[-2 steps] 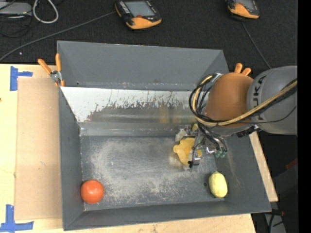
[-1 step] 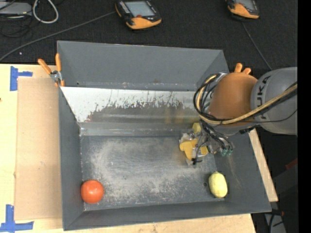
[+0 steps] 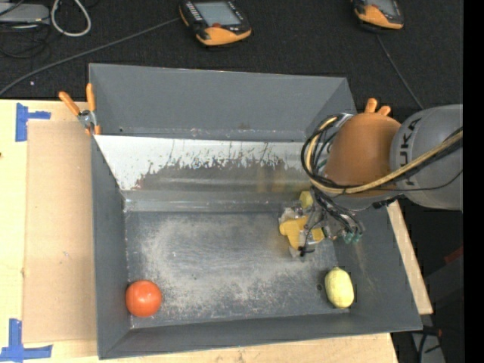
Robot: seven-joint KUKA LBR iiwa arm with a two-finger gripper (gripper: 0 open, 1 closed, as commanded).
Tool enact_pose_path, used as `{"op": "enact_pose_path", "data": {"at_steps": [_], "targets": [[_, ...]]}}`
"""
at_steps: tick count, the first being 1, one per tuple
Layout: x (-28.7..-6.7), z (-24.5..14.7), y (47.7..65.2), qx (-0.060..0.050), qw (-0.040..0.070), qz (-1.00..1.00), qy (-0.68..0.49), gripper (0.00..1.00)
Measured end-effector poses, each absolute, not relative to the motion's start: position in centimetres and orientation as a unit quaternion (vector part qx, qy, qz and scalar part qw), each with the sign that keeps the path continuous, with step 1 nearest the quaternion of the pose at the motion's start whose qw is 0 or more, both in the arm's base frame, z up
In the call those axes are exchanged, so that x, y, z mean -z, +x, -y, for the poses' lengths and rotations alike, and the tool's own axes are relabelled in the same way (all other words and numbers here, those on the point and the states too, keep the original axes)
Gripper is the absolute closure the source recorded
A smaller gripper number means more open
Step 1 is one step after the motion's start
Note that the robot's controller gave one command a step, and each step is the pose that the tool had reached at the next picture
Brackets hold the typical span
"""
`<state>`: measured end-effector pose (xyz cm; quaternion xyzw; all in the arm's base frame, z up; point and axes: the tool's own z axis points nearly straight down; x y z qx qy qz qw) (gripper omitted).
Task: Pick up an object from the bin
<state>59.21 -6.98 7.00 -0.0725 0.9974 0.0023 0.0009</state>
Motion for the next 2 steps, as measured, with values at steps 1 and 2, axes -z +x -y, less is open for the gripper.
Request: {"op": "enact_pose_path", "data": {"at_steps": [1, 2], "targets": [[-9.2, 6.9, 58.9, -0.003, -0.004, -0.997, -0.072, 1.00], [-12.6, 6.9, 59.0, -0.003, -0.002, -0.997, -0.071, 1.00]]}}
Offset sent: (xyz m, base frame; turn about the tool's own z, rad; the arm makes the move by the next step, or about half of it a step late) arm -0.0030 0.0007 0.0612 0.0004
